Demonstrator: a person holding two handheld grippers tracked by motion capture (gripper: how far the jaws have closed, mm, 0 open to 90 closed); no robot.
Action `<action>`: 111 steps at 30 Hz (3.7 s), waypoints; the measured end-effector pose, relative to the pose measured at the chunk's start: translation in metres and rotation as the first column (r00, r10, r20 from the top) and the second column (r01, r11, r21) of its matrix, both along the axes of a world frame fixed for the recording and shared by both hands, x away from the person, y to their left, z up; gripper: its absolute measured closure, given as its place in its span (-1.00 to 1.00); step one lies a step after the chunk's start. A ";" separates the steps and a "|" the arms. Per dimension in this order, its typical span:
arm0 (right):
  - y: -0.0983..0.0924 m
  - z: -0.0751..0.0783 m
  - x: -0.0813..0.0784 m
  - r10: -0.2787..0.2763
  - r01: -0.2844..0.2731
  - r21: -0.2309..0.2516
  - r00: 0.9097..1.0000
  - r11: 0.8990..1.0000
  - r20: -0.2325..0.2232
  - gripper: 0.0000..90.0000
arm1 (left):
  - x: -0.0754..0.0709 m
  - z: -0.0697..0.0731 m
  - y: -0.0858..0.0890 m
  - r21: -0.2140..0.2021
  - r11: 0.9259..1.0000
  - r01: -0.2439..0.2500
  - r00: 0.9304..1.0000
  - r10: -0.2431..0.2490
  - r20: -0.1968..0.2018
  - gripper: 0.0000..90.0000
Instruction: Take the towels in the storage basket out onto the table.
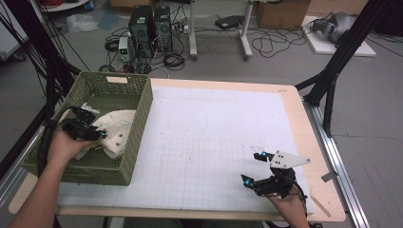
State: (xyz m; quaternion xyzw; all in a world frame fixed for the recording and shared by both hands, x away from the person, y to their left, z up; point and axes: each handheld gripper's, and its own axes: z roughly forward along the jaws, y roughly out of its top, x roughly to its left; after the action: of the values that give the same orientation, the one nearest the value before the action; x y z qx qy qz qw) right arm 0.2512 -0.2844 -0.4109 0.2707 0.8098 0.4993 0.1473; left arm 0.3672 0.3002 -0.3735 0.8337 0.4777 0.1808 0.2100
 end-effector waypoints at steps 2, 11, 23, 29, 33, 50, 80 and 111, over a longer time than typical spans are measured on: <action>0.000 0.000 0.000 0.000 0.000 0.001 1.000 1.000 -0.001 -0.77 | 0.000 0.000 0.000 -0.002 1.000 0.001 1.000 -0.001 -0.006 0.64; -0.001 0.001 0.000 -0.004 0.004 0.000 1.000 1.000 0.000 -0.77 | -0.003 0.006 0.005 -0.048 0.999 -0.010 1.000 0.012 0.028 0.88; -0.002 0.000 0.000 -0.009 0.009 0.008 1.000 1.000 -0.001 -0.77 | -0.015 0.024 0.016 -0.151 0.988 -0.024 0.990 0.044 0.132 0.88; -0.002 0.001 0.000 -0.008 0.008 0.007 1.000 1.000 0.005 -0.77 | -0.021 0.031 0.020 -0.195 0.981 -0.025 0.984 0.058 0.168 0.88; -0.002 0.001 0.000 -0.011 0.011 0.009 1.000 1.000 -0.002 -0.77 | -0.025 0.033 0.022 -0.205 0.979 -0.022 0.980 0.062 0.188 0.88; -0.003 0.002 0.000 -0.014 0.014 0.017 1.000 1.000 -0.001 -0.77 | -0.032 0.052 0.023 -0.295 0.956 -0.006 0.961 0.087 0.263 0.88; -0.002 0.001 0.000 -0.011 0.011 0.013 1.000 1.000 0.004 -0.77 | -0.055 0.096 0.022 -0.407 0.909 0.088 0.892 0.109 0.438 0.88; -0.003 0.001 0.000 -0.010 0.009 0.010 1.000 1.000 0.006 -0.77 | -0.062 0.124 -0.034 -0.404 0.877 0.260 0.844 -0.003 0.536 0.88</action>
State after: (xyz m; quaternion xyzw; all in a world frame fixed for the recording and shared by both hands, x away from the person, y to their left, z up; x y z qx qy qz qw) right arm 0.2511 -0.2876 -0.4098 0.2739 0.8055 0.5035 0.1506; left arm 0.3049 0.2666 -0.2492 0.7107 0.3718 0.2650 0.5352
